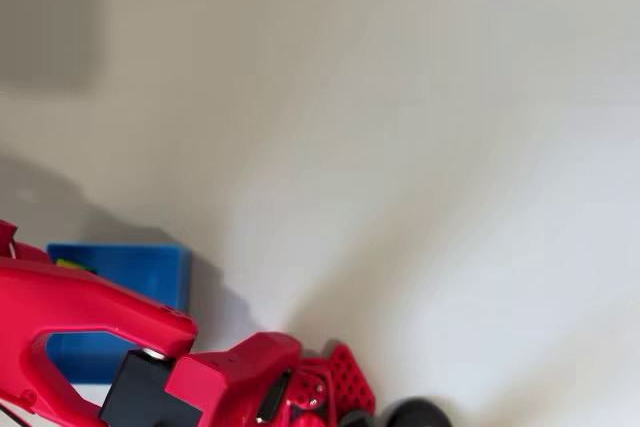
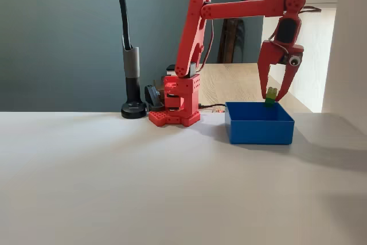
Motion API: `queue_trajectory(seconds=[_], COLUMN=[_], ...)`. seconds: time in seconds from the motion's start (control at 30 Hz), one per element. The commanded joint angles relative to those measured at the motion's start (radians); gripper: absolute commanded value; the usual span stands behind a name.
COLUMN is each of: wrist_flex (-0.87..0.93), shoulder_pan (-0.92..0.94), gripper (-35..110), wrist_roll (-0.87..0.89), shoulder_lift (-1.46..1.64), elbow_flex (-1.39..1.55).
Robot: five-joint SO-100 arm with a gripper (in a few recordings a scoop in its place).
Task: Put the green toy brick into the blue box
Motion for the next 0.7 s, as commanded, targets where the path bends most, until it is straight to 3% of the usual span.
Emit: queue_trajectory(seconds=[0.0, 0.13, 0.4, 0.67], wrist_flex=[0.034, 0.037, 0.054, 0.055], shoulder_pan=[-0.014, -0.009, 0.011, 0.000], gripper=[0, 2, 22, 24], wrist_roll=[-0.044, -0.087, -0.147, -0.160], shoulder_lift=[0.025, 0.021, 0.026, 0.035], elbow_flex=[-0.046, -0.035, 0.000, 0.029])
